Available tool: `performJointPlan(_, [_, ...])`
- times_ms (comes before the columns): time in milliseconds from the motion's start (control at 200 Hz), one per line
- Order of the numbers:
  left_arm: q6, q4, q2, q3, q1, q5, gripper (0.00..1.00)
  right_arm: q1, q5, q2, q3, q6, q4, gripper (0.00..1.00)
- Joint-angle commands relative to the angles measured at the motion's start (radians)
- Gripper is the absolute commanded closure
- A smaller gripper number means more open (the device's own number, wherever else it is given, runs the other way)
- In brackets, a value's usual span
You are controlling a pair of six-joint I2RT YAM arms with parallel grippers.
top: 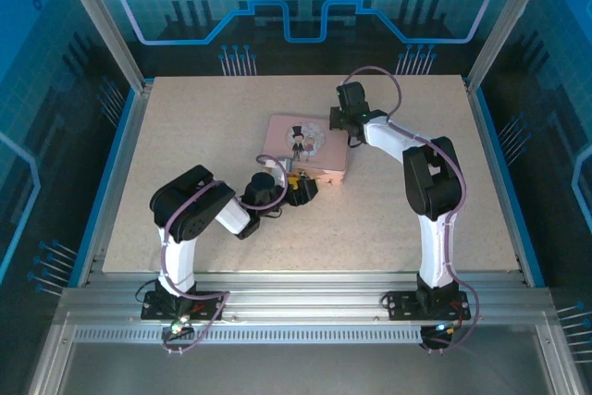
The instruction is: Unlock a padlock with a key
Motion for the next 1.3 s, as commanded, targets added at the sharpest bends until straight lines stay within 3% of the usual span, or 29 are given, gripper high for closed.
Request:
performJointPlan(0, [-0.011,0.152,0.009,0.028,-0.002,0.078,0.24,0.058,-0.120,-0.005,-0.051,0.002,-0.178,1.00])
performJointPlan(140, [-0.022,0.163,0.015,0.031,-0.002,0.094,0.33,0.058,-0.120,-0.006,-0.049,0.001,-0.181,1.00])
performJointPlan(360, [-0.044,0.188,0.034,0.031,-0.001,0.102,0.37,0.062,-0.119,-0.004,-0.047,0.001,-0.183,1.00])
performJointPlan(490, [-0.069,0.194,0.048,0.054,-0.003,0.150,0.44,0.062,-0.115,-0.004,-0.048,0.002,-0.185,1.00])
performJointPlan(660, [-0.072,0.194,0.041,0.049,-0.003,0.153,0.34,0.062,-0.117,-0.001,-0.048,0.003,-0.182,1.00])
performJointPlan(756, [-0.073,0.194,0.040,0.045,-0.002,0.153,0.33,0.063,-0.117,0.000,-0.050,0.006,-0.180,1.00])
performJointPlan(946, [-0.086,0.195,0.043,0.052,-0.003,0.159,0.39,0.065,-0.117,0.001,-0.049,0.009,-0.179,1.00])
performJointPlan(1171, [-0.092,0.196,0.040,0.066,-0.002,0.158,0.25,0.065,-0.116,-0.001,-0.055,0.009,-0.177,1.00])
performJointPlan(1296, [-0.102,0.196,0.038,0.073,-0.002,0.162,0.28,0.064,-0.115,-0.001,-0.058,0.010,-0.173,1.00])
